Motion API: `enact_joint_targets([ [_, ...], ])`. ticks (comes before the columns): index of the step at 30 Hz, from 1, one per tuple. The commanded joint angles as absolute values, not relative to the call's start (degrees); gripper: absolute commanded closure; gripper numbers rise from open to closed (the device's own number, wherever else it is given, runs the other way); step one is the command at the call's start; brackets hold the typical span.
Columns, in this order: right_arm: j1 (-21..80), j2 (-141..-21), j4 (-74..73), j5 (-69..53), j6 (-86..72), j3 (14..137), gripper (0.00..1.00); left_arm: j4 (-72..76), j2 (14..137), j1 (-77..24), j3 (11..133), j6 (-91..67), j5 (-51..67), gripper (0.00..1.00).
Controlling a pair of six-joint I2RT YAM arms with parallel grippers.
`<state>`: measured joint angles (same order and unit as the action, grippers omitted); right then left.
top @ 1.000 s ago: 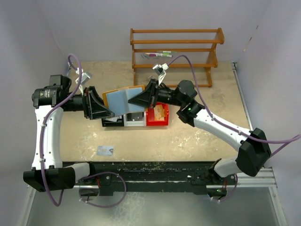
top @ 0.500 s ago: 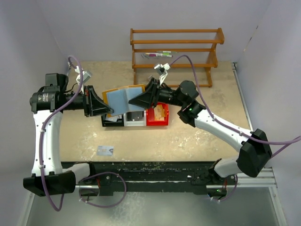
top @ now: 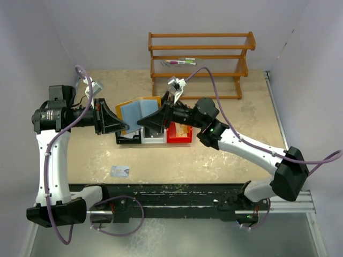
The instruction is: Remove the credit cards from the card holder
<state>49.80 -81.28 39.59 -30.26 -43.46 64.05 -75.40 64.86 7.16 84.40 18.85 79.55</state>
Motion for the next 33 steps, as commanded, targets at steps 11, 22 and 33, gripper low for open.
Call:
enact_joint_targets([
  [11,58.94,-81.89,35.38,-13.88,-30.95,69.45,0.38,-80.07,65.58,7.28,84.61,27.24,86.91,1.00],
  [22,59.30,-83.76,45.43,-19.22,-37.66,67.66,0.81,-81.02,65.17,7.16,84.29,29.18,87.56,1.00],
  [33,58.62,-80.32,35.71,-20.11,-38.22,66.23,0.45,-71.86,63.87,7.14,81.43,22.25,70.16,0.87],
])
